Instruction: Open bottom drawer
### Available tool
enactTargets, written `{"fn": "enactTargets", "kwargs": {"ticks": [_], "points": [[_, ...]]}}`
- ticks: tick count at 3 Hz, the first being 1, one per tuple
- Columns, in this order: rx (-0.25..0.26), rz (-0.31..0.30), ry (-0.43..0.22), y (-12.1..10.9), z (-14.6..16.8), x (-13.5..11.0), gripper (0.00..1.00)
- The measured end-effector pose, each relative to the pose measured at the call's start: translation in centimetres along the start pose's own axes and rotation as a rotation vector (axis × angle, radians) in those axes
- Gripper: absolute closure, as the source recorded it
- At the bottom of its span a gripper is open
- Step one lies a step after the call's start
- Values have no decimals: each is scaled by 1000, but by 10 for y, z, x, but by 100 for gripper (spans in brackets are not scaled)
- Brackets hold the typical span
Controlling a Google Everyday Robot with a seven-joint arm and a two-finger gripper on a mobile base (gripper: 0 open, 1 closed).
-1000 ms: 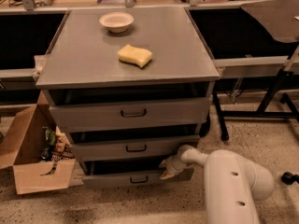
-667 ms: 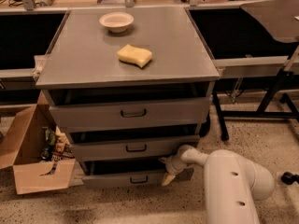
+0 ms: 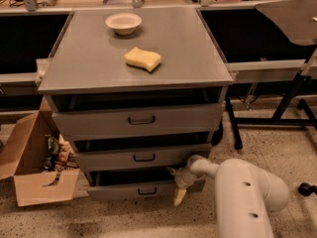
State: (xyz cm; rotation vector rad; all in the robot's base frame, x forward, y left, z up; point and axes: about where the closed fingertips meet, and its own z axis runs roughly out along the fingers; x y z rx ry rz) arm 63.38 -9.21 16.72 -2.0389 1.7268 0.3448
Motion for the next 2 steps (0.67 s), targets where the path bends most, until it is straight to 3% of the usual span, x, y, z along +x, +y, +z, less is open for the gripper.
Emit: {"fn": "enactTargets", "kwargs": {"ticks": [1,2], "points": [[-60,-15,4,21,3,-8,0],[-104,-3,13,42,2,-9,17]]}}
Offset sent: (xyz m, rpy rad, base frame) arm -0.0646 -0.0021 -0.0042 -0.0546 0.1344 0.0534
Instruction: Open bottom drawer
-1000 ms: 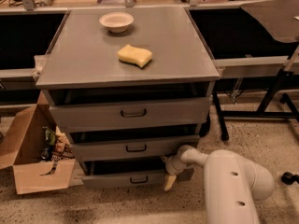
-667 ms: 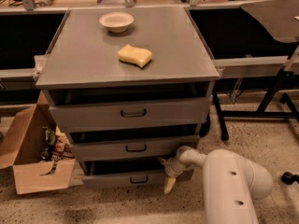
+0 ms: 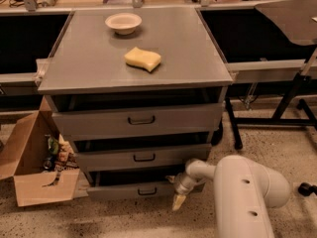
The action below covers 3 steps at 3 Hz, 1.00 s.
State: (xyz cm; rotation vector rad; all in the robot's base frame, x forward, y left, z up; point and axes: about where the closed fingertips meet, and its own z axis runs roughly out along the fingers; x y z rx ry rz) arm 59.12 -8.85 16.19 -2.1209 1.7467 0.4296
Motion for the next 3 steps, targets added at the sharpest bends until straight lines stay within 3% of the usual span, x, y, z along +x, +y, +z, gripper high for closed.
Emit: {"fn": "enactTargets", "kwargs": {"ticks": [1,2,3], "points": [[-17,8,2,17,-6,-2,39],[-31,21,-9,39,-13,-4,70],[-37,27,-15,51,-17,-7,95]]}}
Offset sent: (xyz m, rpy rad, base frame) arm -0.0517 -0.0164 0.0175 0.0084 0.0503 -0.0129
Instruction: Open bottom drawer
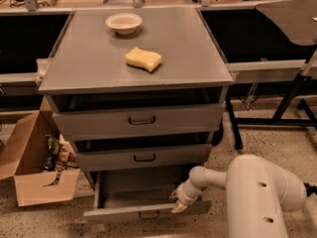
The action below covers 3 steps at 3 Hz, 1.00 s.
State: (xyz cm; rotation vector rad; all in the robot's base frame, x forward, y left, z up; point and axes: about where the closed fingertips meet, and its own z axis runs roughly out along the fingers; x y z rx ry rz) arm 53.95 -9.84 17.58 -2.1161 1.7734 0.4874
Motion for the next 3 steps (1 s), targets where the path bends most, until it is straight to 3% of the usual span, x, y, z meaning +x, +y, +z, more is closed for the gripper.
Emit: {"fn": "enactTargets", "kwargs": {"ticks": [1,3], "points": [[4,18,-9,7,-1,-1,91],[4,19,-10,8,-1,-1,45]]}}
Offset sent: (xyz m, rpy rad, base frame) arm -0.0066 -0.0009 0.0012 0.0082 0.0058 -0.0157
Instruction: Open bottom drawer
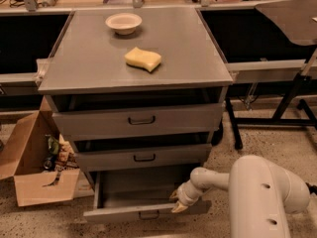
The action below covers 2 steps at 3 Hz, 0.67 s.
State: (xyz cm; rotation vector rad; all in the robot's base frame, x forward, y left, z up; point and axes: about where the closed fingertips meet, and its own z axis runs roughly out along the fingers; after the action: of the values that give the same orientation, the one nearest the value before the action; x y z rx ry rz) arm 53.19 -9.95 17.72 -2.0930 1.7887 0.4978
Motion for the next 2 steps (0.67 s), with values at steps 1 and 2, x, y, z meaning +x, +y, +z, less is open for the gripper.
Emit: {"fn": "enactTargets", "kwargs": {"ticks": [1,2], "points": [[0,0,0,0,0,0,20],[0,0,0,0,0,0,1]]}}
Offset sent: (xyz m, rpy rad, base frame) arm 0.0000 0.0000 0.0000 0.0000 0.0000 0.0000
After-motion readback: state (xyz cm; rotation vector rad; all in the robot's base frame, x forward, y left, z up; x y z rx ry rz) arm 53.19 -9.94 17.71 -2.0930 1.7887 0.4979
